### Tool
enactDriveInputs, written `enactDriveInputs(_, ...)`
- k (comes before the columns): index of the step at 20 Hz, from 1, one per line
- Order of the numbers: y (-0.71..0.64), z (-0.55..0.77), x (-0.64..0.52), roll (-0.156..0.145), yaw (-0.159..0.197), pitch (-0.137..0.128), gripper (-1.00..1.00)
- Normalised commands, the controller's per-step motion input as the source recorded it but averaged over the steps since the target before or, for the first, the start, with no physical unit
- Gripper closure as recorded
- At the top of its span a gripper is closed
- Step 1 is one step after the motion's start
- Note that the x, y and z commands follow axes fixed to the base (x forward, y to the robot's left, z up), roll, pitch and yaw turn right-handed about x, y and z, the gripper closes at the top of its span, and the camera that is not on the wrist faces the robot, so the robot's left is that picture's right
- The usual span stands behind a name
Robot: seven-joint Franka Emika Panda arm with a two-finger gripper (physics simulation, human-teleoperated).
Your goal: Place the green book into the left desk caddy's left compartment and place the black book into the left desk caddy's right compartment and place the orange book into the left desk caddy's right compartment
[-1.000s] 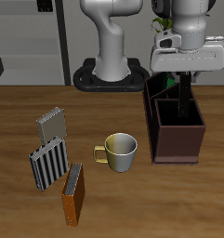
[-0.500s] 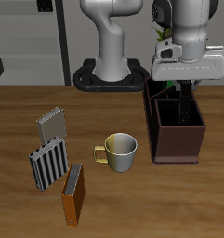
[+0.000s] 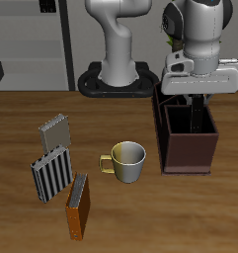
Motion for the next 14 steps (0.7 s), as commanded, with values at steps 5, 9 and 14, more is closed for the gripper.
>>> enactDriveInputs(5, 0.02, -0.25, 0.09, -0.006, 0.025, 0.04, 1.0)
enactDriveInputs(9, 0.1, -0.22, 0.08, 0.008, 0.026, 0.041, 1.0)
enactDriveInputs(14, 0.12, -0.13, 0.02, 0.018, 0.02, 0.045, 1.0)
